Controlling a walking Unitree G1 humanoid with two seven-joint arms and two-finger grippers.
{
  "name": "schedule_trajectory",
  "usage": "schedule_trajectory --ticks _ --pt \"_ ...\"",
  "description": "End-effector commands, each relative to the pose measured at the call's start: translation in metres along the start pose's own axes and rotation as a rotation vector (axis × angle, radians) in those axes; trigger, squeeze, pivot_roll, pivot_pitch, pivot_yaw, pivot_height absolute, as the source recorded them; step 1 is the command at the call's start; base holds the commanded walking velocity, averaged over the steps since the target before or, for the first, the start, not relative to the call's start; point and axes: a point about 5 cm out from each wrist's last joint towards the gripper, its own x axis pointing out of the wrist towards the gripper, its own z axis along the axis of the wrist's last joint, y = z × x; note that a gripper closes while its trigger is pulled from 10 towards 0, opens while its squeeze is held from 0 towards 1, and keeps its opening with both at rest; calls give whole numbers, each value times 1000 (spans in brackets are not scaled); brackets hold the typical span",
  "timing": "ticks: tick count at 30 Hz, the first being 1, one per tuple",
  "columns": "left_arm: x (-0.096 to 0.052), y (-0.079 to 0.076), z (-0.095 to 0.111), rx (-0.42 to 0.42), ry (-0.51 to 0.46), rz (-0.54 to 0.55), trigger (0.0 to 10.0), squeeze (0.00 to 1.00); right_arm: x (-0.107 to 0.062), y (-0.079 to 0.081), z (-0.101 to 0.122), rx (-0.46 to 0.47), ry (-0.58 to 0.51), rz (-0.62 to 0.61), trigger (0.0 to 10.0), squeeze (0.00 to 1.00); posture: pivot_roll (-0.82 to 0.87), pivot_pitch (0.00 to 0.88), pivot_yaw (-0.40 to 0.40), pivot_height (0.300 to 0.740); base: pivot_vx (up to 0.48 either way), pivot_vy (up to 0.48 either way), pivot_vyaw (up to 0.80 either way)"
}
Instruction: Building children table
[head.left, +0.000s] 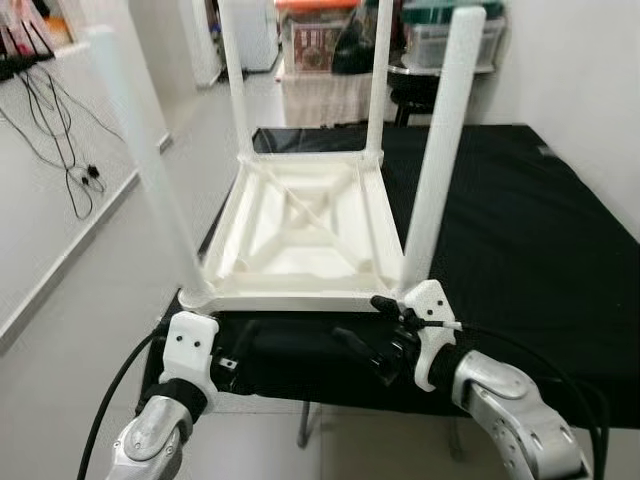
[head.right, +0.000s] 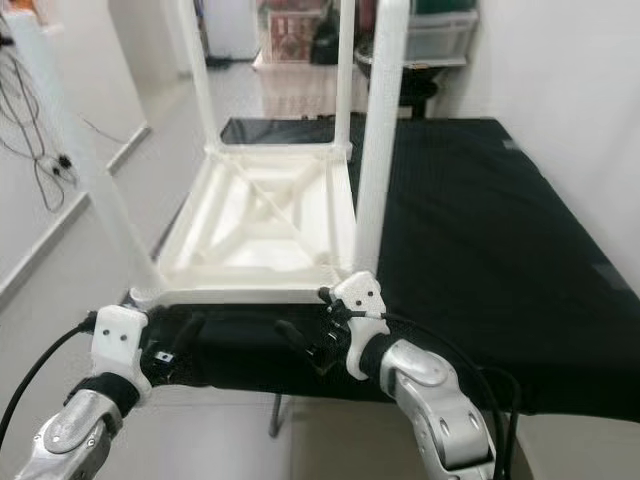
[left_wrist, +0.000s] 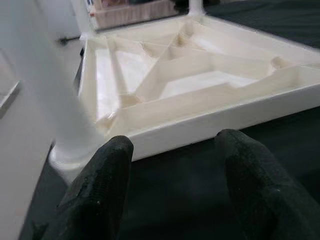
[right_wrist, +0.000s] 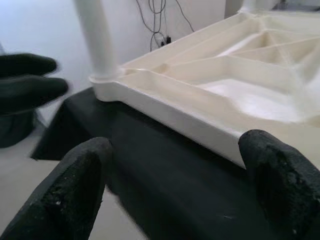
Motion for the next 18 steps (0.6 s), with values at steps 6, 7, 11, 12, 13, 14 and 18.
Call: schedule_trajectory --ticks 6,7,11,12,13,14,18 --pt "-1 2 -1 13 13 9 10000 0 -1 -5 0 -37 11 -49 10000 0 -25 21 3 740 0 0 0" --pt "-1 2 -1 12 12 10 10000 0 -1 -5 -1 -38 13 -56 10000 0 -25 21 3 740 0 0 0" --pt "-2 4 3 4 -8 3 10000 0 0 -9 -1 -30 11 -83 10000 0 -22 19 3 740 0 0 0" --pt "-2 4 3 4 -8 3 10000 0 0 -9 -1 -30 11 -83 10000 0 -22 19 3 740 0 0 0" --pt "-2 5 5 6 -16 5 10000 0 1 -9 -1 -29 11 -85 10000 0 -21 19 3 740 244 0 -800" --pt "-3 7 6 6 -22 10 10000 0 1 -9 -1 -23 3 -85 10000 0 -21 19 3 740 274 0 -800" --pt "-3 10 8 6 -25 18 10000 0 2 -9 0 -38 -3 -81 10000 0 -17 17 2 740 281 0 0"
